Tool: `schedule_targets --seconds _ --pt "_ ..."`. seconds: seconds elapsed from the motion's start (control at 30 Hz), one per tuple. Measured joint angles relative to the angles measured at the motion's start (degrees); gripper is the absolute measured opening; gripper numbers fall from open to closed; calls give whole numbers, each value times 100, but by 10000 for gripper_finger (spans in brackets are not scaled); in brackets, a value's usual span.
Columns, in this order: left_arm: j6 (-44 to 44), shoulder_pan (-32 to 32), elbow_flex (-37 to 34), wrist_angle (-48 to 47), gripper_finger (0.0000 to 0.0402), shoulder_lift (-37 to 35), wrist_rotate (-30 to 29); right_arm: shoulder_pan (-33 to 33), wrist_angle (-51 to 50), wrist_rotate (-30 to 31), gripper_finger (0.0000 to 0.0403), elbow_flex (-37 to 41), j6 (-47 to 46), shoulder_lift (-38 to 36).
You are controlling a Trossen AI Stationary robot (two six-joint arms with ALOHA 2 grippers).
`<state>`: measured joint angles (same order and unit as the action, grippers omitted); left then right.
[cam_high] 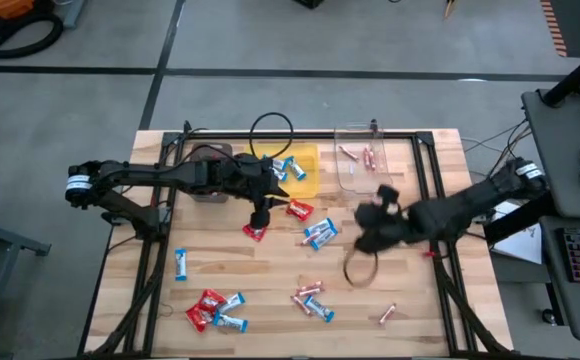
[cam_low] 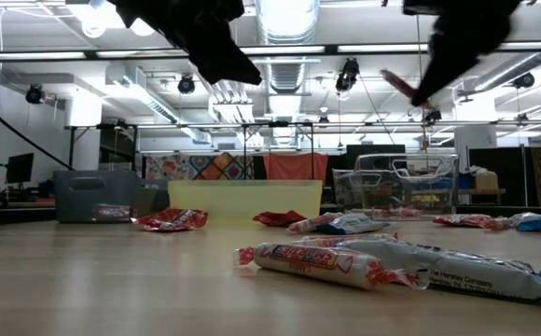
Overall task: Sort candy
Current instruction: Put the orange candy into the transparent bin
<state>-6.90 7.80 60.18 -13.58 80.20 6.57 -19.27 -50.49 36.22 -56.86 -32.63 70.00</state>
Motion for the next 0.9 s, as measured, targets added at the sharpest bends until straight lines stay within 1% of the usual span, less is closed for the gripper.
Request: schedule_targets --seconds 0.13,0.23,0.3,0.37,0.47,0.57,0.63,0.77,0.9 --pt "-4 0 0 82 70 0 -2 1069 251 572 31 -5 5 -229" --pt "-3 0 0 94 70 -2 -2 2077 299 568 31 -9 130 -304" --pt "6 1 0 91 70 -2 -4 2741 344 524 31 -9 394 -313" --pt "11 2 0 85 70 -2 -4 3407 501 250 31 -9 713 -298" --pt "11 0 0 65 70 -2 -4 4313 787 -426 34 -9 1119 -158" --pt "-4 2 0 67 70 -2 -7 5078 1010 -1050 54 -9 1448 87" --pt "-7 8 0 67 70 -2 -7 5477 1104 -1437 69 -9 1622 271" --pt "-7 8 0 67 70 -2 -9 5930 1253 -2272 98 -9 1814 633" --pt "-9 8 0 49 70 -4 -11 6029 1275 -2396 129 -9 1837 875"
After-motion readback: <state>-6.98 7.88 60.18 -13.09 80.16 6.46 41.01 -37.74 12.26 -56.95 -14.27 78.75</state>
